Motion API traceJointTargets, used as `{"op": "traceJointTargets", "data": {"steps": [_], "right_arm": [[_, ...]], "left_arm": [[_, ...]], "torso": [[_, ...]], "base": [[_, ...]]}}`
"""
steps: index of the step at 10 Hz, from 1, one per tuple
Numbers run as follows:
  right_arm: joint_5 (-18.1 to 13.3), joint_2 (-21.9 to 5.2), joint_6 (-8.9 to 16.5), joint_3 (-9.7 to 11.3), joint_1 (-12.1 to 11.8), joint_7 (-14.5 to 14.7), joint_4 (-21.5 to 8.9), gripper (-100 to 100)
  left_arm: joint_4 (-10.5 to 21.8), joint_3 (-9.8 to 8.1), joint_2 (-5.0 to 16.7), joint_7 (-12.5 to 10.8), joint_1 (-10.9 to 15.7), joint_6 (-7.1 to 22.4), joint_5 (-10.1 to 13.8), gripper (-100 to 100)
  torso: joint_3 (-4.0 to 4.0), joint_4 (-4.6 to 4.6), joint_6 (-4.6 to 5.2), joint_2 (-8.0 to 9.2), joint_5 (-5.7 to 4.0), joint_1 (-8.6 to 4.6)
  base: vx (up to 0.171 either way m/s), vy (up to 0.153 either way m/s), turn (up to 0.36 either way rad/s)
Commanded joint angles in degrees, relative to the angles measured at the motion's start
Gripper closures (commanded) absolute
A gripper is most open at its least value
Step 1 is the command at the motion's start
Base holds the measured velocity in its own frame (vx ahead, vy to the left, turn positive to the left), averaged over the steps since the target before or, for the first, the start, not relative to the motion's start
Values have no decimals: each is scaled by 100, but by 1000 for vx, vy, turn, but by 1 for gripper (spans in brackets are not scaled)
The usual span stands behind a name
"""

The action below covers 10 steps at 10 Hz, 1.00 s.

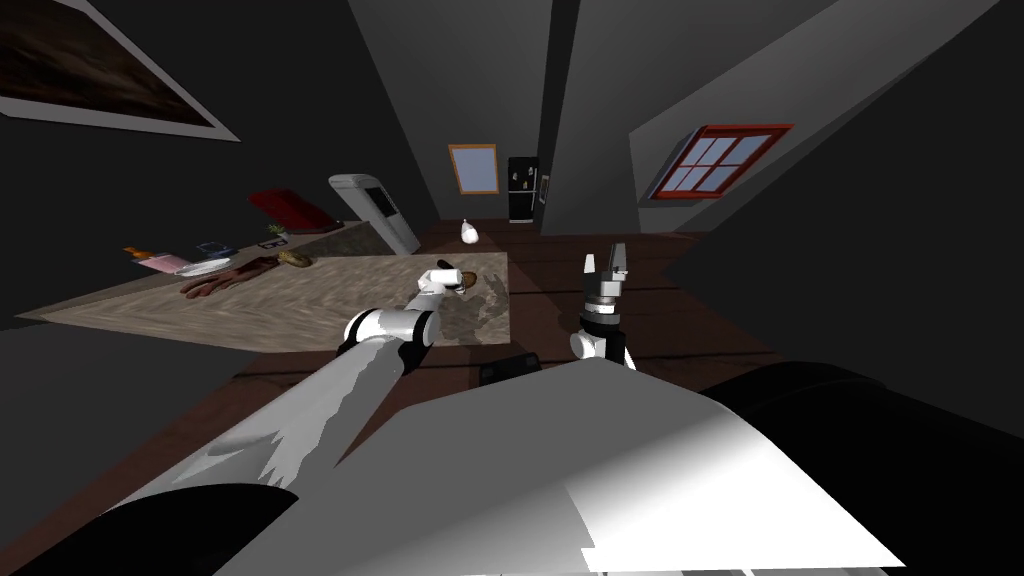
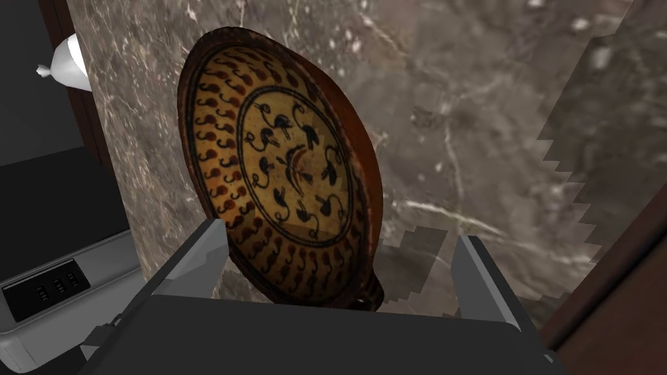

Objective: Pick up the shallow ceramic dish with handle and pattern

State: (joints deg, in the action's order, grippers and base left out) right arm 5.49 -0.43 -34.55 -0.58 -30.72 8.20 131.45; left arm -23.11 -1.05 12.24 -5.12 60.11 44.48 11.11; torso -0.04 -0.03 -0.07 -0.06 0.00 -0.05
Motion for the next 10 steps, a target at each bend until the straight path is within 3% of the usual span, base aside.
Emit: {"op": "traceJointTargets", "data": {"steps": [1, 2, 3, 4, 7, 8, 10], "right_arm": [[0, 0, 0, 0, 0, 0, 0, 0], [0, 0, 0, 0, 0, 0, 0, 0], [0, 0, 0, 0, 0, 0, 0, 0], [0, 0, 0, 0, 0, 0, 0, 0], [0, 0, 0, 0, -2, 0, 0, 0], [0, 1, 0, 0, -1, 0, 0, 0], [0, 0, 0, 0, -1, 0, 0, 0]], "left_arm": [[-222, 15, 1, -34, -116, 147, -25, -100], [-169, 12, -1, -25, -91, 100, -20, -100], [-188, 14, -1, -30, -99, 122, -22, 0], [-224, -112, -113, 139, -117, 123, -90, -100], [-338, -489, -450, 643, -172, 132, -295, -100], [-338, -489, -450, 643, -172, 132, -295, -100], [-414, -740, -674, 979, -209, 138, -432, -100]], "torso": [[0, 0, 0, 0, 0, 0], [2, 1, 0, 4, 0, 1], [4, 2, 0, 7, 0, 2], [5, 2, 0, 8, 0, 2], [-14, -5, -2, -25, -4, -18], [-17, -7, -1, -30, -6, -28], [-8, -3, -2, -14, -3, -12]], "base": [[8, -4, 5], [0, 0, 0], [0, 0, 0], [29, -11, 173], [92, -66, 298], [62, -66, 81], [54, -45, 225]]}}
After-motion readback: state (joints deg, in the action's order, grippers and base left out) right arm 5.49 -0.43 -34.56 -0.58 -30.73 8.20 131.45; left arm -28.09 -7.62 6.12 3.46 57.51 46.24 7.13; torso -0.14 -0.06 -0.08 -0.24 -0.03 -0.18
